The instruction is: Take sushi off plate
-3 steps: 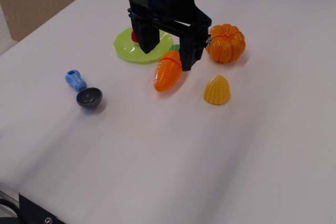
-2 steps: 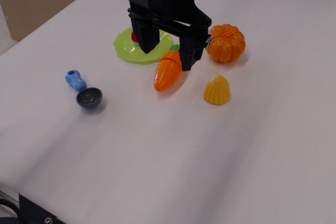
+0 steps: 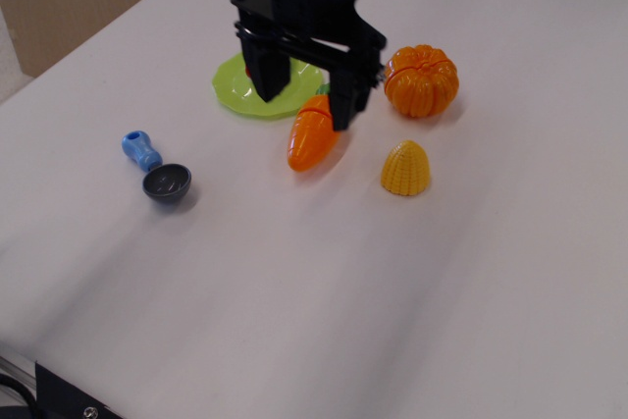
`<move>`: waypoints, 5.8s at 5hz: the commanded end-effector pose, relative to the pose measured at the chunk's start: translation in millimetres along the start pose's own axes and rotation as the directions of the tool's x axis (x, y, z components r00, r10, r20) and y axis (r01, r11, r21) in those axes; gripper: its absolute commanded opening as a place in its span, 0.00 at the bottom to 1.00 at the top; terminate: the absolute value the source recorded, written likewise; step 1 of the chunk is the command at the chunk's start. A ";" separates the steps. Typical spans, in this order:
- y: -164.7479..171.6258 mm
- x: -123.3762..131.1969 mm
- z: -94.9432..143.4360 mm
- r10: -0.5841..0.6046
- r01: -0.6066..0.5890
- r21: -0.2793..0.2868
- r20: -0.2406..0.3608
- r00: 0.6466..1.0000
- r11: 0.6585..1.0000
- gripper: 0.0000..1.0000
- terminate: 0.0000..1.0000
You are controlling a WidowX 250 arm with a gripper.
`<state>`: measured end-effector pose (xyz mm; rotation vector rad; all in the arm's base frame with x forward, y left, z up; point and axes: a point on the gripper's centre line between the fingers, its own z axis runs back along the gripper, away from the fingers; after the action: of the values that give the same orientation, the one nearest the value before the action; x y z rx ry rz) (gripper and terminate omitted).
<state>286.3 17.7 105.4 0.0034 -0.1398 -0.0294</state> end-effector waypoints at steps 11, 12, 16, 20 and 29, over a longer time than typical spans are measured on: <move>121.6 104.6 -81.7 0.366 -0.365 0.036 -0.018 0.930 0.930 0.00 0.00; 124.1 103.9 -79.5 0.372 -0.371 0.052 -0.007 0.928 0.927 0.00 0.00; 103.7 67.8 9.6 0.348 -0.372 0.111 0.186 0.919 0.922 0.00 0.00; 12.9 -59.7 0.6 0.122 -0.124 0.025 0.070 0.990 0.992 0.00 0.00; 38.5 -124.8 -46.7 0.147 -0.138 0.104 -0.083 0.986 0.985 1.00 0.00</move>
<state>170.4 50.1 31.0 0.0822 -0.0079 0.1266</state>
